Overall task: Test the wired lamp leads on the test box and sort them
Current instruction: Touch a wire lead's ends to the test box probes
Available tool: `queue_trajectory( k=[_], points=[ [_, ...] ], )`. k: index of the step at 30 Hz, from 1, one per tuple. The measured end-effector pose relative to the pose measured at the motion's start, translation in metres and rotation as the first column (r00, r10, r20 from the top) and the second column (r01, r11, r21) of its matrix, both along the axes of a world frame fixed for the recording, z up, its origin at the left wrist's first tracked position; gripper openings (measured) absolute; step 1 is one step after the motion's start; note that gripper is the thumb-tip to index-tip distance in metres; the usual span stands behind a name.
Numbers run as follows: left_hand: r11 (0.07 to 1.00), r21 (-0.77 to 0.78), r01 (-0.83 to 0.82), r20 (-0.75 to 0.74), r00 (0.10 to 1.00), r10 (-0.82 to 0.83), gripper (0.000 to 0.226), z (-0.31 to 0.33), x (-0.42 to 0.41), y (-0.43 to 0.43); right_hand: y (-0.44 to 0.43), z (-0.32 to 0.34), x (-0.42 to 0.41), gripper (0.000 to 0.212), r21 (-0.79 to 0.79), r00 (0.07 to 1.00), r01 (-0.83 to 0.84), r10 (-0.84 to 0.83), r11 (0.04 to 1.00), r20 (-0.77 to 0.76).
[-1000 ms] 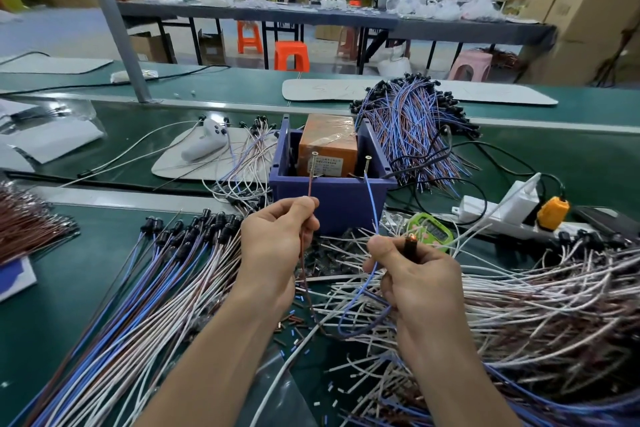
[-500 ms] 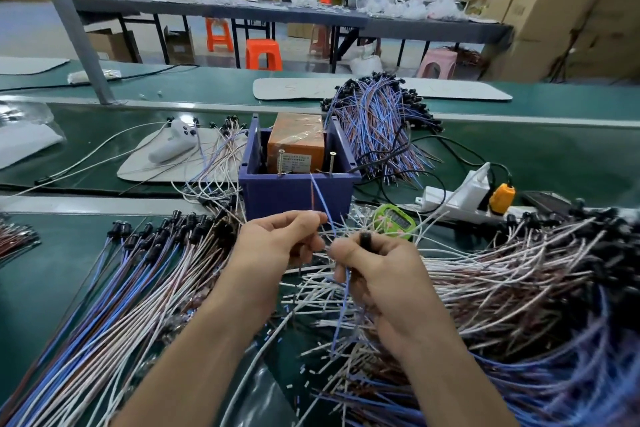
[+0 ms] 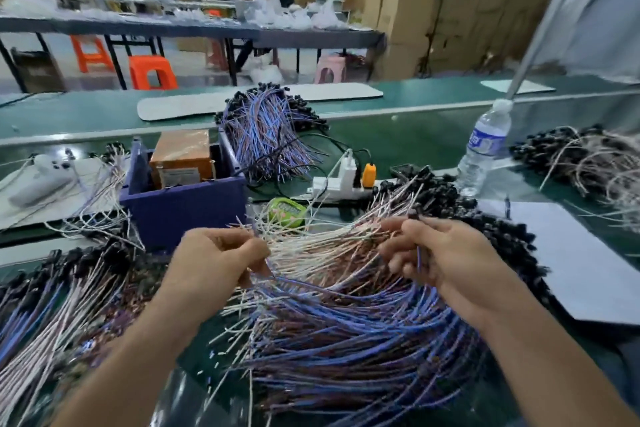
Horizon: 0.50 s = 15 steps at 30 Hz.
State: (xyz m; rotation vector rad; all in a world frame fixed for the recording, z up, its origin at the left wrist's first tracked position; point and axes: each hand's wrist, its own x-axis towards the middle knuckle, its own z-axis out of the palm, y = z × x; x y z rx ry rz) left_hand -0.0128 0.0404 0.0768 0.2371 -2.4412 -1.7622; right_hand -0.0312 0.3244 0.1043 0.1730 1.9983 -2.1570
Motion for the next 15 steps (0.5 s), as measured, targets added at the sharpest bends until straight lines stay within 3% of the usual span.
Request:
queue_trajectory(
  k=[3,5,7,12,15],
  points=[
    [0.985,-0.12,0.121,0.076,0.991,-0.113,0.025,0.002,0.005,0.023,0.042,-0.001,-0.007,0.023,0.328,0.974,0.212,-0.173,0.921,-0.144],
    [0.973,-0.184,0.137,0.111,0.987,-0.117,0.027,0.004,0.006,0.039,0.062,0.002,-0.014,0.029,0.632,0.943,0.319,-0.17,0.707,-0.286],
    [0.956,-0.255,0.143,0.143,0.984,-0.109,0.028,0.006,0.006,0.052,0.071,0.01,-0.019,0.041,0.803,0.915,0.395,-0.116,0.447,-0.386],
    [0.867,-0.49,0.085,0.176,0.984,0.003,0.026,0.001,0.01,0.069,0.062,0.015,-0.031,0.052,0.907,0.906,0.421,0.065,-0.006,-0.419],
    [0.811,-0.584,0.03,0.163,0.983,0.081,0.03,-0.003,0.014,0.068,0.058,0.009,-0.035,0.062,0.85,0.871,0.491,0.128,-0.192,-0.474]
  ],
)
